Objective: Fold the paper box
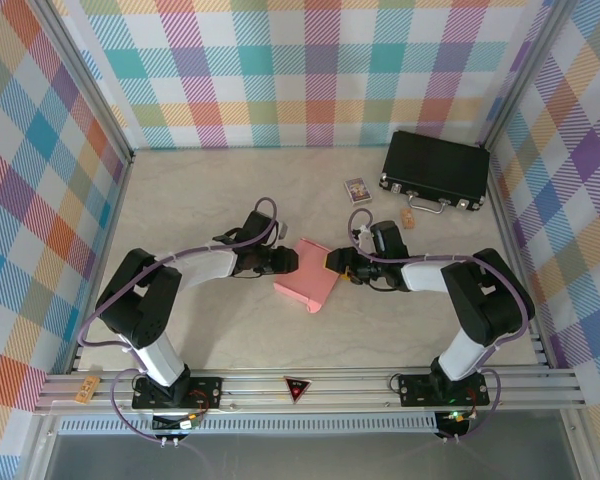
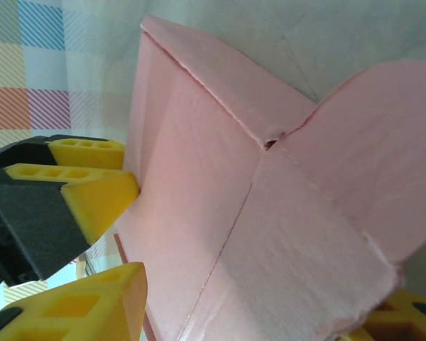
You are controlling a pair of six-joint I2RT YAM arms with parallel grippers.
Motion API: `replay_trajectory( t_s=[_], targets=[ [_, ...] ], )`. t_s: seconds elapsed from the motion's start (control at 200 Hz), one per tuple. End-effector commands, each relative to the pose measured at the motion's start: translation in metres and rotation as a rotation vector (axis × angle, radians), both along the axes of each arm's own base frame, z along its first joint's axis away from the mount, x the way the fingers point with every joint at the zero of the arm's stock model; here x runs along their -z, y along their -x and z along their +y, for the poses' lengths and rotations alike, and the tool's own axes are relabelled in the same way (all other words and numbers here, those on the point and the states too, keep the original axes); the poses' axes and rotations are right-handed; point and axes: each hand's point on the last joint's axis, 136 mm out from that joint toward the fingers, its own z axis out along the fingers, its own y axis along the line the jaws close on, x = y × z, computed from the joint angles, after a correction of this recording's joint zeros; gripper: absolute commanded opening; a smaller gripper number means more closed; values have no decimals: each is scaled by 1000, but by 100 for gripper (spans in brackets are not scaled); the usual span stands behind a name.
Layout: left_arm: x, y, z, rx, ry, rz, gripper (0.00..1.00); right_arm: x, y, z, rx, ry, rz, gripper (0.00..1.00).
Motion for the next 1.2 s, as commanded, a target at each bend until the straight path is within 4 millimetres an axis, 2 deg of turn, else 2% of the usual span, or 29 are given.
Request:
replay_trajectory(
  t_s=[0.0, 0.28, 0.435, 0.625, 0.815, 1.045, 1.195],
  targets=[
    [1, 4, 1, -43, 15, 10, 36, -12, 2, 16, -73, -73, -23, 53],
    [13, 4, 0, -91, 46, 42, 33, -16, 7, 40, -156, -118, -26, 51],
    [16, 5, -2, -90, 55, 56, 34, -34, 5, 47, -165, -137, -79, 51],
    [8, 7, -14, -40, 105, 52, 44, -62, 5, 49, -175, -126, -159, 51],
    [6, 6, -22, -22, 128, 60, 47, -83, 3, 48, -174, -92, -206, 51],
    [-1, 6, -39, -1, 234, 68, 50, -85, 2, 52, -194, -58, -205, 51],
    [4, 3, -40, -15, 235, 72, 50, -86, 1, 55, -205, -40, -201, 52]
  ],
)
